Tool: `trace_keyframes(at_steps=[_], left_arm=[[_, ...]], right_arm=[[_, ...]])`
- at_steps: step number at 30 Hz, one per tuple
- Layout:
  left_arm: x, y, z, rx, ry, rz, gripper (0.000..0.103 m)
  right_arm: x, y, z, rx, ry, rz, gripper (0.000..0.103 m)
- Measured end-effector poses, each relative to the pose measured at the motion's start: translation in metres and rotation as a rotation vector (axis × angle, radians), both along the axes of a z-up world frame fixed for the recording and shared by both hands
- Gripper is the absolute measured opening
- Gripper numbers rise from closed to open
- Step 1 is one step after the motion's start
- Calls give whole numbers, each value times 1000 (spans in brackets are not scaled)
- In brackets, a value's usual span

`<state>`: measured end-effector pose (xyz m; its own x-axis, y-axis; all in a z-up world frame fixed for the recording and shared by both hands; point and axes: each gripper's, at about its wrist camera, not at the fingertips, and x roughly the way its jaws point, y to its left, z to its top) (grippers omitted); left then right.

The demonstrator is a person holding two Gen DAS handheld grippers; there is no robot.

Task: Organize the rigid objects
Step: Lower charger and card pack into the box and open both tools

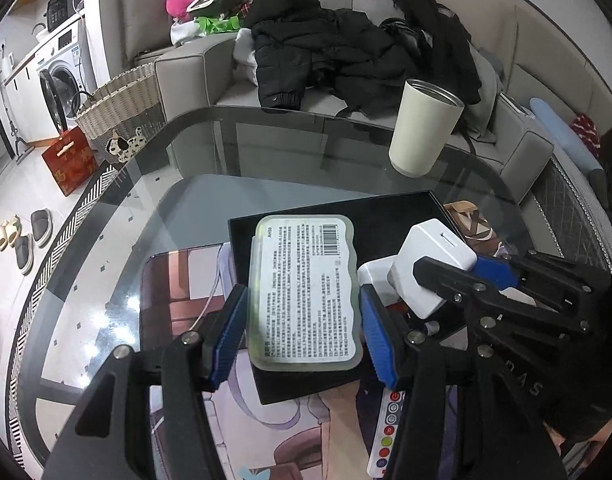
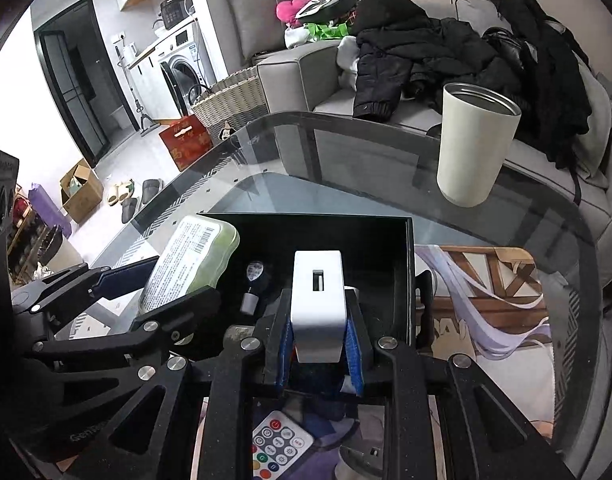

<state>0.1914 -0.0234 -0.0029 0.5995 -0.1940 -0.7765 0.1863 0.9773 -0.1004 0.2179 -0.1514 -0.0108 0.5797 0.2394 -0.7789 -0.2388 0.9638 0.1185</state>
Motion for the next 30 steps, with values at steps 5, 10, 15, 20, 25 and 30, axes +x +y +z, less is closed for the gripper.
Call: trace_keyframes(at_steps=[5,10,15,20,25,30], left_arm=[[-2,-1,1,-13,-2,-12,55],[-1,-5,-5,-6,16,-19,55],[1,-8,-8,12,20,-20,55],[2,-10,-10,30,26,-17,55],[2,-11,-11,40,26,-18,55],[2,-10,-10,34,23,-12,58]], right_arm=[[-4,1,9,-72,-18,-19,22],[-7,6,10,-143,-40,-16,22],[-3,4,2,-198,-49,-33,22],[3,-2,-7,-173,-16,-46,22],[2,-2,-9,-147,0,-41,23],[3,-3,-11,-132,6,-45,24]])
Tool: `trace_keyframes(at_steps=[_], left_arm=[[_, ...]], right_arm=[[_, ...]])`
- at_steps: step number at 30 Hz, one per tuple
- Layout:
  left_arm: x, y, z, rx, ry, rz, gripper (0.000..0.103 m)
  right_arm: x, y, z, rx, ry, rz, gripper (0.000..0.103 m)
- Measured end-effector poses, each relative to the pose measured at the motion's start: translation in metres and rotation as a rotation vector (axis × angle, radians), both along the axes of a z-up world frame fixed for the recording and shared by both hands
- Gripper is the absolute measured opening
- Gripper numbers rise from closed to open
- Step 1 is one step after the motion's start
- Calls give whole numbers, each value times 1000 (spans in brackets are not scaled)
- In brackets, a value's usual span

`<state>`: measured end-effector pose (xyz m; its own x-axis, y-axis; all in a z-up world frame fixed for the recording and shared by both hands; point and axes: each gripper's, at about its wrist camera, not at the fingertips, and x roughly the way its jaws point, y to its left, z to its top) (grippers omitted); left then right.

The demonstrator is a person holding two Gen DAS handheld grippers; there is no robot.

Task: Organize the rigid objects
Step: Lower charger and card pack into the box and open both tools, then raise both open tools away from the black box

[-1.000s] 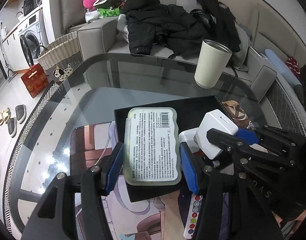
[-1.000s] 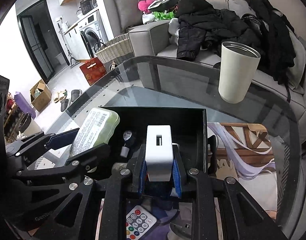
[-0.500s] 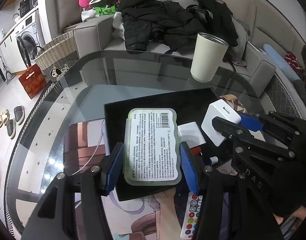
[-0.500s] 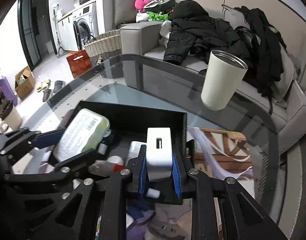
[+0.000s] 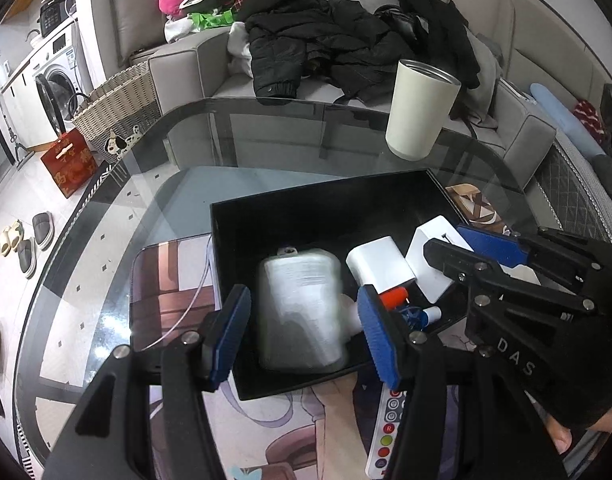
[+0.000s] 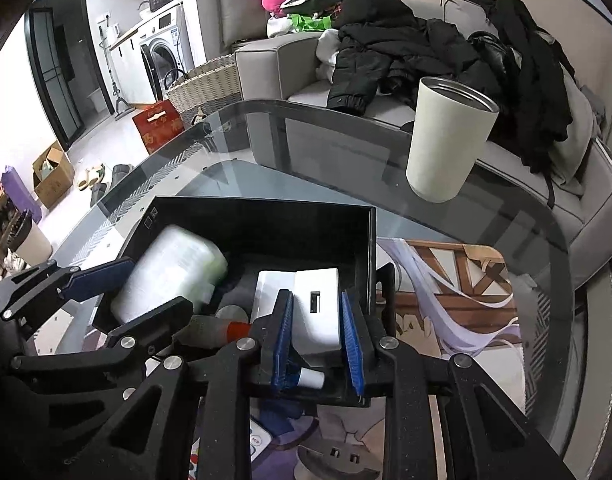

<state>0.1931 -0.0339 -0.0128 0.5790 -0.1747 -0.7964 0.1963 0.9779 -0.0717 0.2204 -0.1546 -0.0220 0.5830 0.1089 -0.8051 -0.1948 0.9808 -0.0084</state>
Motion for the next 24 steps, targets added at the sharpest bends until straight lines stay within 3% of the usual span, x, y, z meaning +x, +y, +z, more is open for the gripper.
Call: trace_keyframes(at_steps=[15,19,24], left_arm=[[-9,5,10,-32,-45,14,66],[-17,7,21,-41,-109,25,67],[-37,10,44,-38,-267,40,72]], right_arm=[[-7,1,11,41,-20,11,24],[-11,-2,19,66,-55,13,24],[-28,-4,37,119,-145,22,25]])
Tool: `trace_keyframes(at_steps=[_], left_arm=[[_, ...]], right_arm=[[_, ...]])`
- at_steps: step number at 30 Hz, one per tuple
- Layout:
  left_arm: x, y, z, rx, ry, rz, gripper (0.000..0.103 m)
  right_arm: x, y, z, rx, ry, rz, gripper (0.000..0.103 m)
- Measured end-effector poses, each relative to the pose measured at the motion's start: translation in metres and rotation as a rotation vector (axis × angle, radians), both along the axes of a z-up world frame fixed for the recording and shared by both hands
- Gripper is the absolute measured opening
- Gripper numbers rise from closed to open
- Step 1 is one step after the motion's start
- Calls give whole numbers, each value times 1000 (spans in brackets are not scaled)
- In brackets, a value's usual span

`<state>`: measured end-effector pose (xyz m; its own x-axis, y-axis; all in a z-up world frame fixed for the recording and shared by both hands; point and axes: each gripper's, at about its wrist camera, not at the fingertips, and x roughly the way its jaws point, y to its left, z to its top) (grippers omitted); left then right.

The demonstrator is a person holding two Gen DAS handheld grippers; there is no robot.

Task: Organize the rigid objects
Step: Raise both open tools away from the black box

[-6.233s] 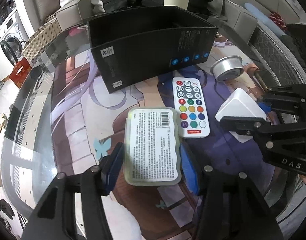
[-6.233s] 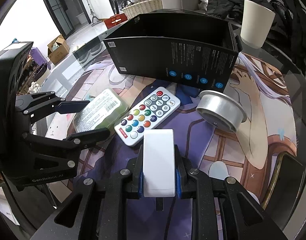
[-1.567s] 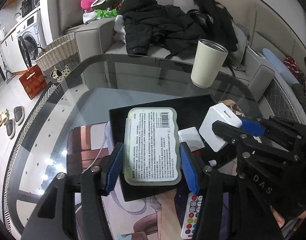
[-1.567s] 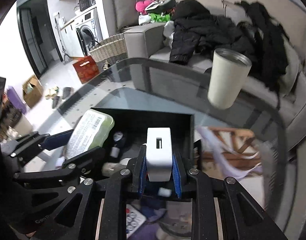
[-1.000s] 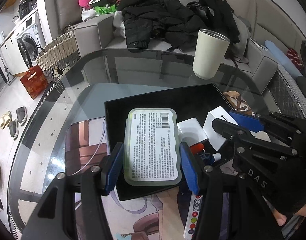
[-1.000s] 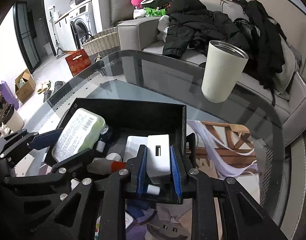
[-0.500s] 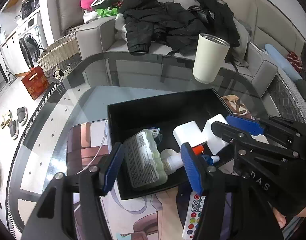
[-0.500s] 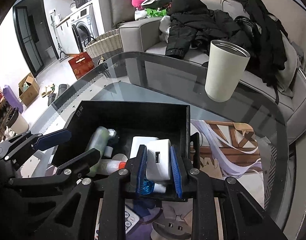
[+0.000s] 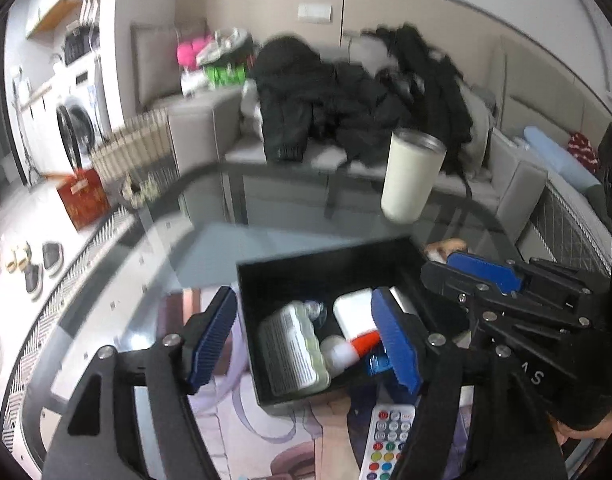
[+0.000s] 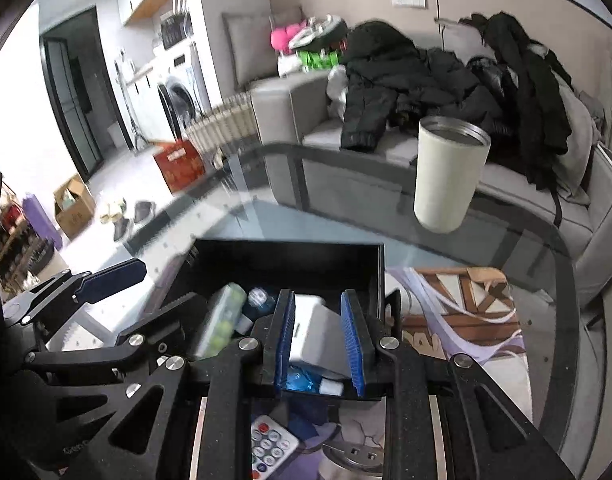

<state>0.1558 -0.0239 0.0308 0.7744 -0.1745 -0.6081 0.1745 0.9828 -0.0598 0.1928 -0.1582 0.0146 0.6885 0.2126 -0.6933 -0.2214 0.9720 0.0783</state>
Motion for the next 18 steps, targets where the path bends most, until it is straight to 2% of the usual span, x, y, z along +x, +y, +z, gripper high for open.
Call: trace_keyframes(at_steps=[2,7,10,12,15,18], left_arm=[[-10,2,10,0,-71,10,75],[-41,8,35,-17,-233,20,79],[-53,13,45,-26,-292,28,86],[-59,15,48,-37,-311,37,92],[-70,18,52,-74,-324,22,94],[-83,16,55,-74,-347,8,94]], right_arm=[[-8,-3,9,27,-51,-2,29],[-35,-13,38,87,-223,-24,50],[-52,-13,53,84,-297,-17,51],[-64,-14,62,80,-340,-12,51],[-78,-19,70,94,-361,-8,56],[-92,-25,76,106,-374,-5,65]])
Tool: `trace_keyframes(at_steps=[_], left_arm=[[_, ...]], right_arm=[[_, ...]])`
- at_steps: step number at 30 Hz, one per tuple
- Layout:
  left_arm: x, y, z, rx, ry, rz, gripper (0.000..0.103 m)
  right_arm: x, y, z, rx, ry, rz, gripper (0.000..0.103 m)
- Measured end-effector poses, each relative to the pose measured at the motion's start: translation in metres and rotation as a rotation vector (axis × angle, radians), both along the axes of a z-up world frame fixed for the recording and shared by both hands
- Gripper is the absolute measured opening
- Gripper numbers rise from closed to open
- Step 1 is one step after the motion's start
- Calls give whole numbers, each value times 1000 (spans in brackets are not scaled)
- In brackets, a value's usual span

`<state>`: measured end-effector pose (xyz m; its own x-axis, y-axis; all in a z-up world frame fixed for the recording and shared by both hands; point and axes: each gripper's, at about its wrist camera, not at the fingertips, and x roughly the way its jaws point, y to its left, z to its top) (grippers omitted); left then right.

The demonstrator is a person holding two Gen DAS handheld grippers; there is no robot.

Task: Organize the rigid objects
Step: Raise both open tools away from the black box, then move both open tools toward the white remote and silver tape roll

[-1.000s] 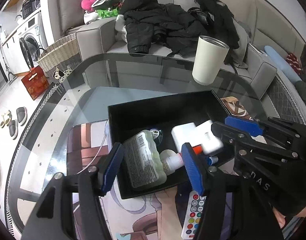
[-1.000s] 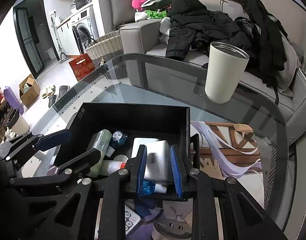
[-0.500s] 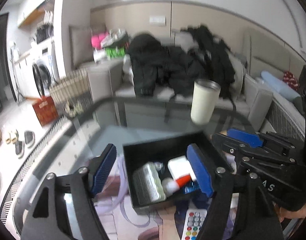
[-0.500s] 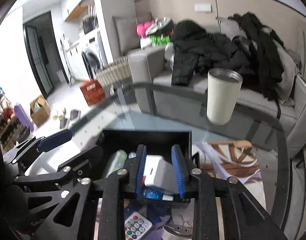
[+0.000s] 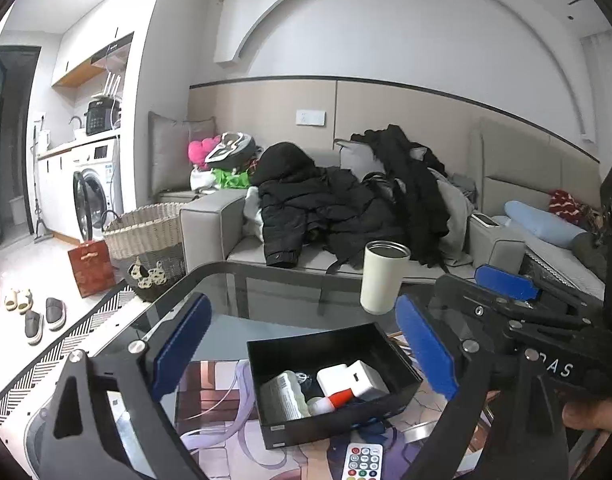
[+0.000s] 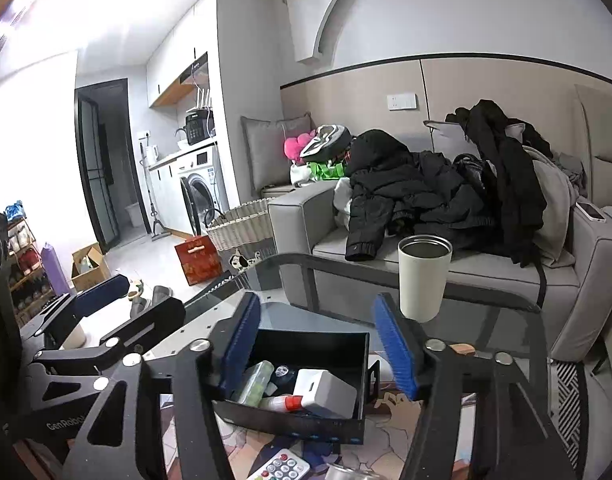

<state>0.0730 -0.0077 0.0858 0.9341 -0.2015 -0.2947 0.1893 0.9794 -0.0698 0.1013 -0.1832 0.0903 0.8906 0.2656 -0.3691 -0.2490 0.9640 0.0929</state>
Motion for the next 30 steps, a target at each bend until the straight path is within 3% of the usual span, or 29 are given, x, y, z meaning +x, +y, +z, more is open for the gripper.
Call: trace_keyframes(at_steps=[5,15,19,30], left_arm=[[-10,-9,-3,32,10,-25,95],[-9,-24,-25,84,103,-71,95],[-8,-30,-45,116,176,-103,95],[1,-56,-99,212,399,-194,95]], right_arm=[[-13,-5,0,-28,-8,15,68],[-21,-13,-23,-75,74,48,75],[-21,-18,-37,-103,106,62,78],[-5,-24,-96,-215,342,132,82]])
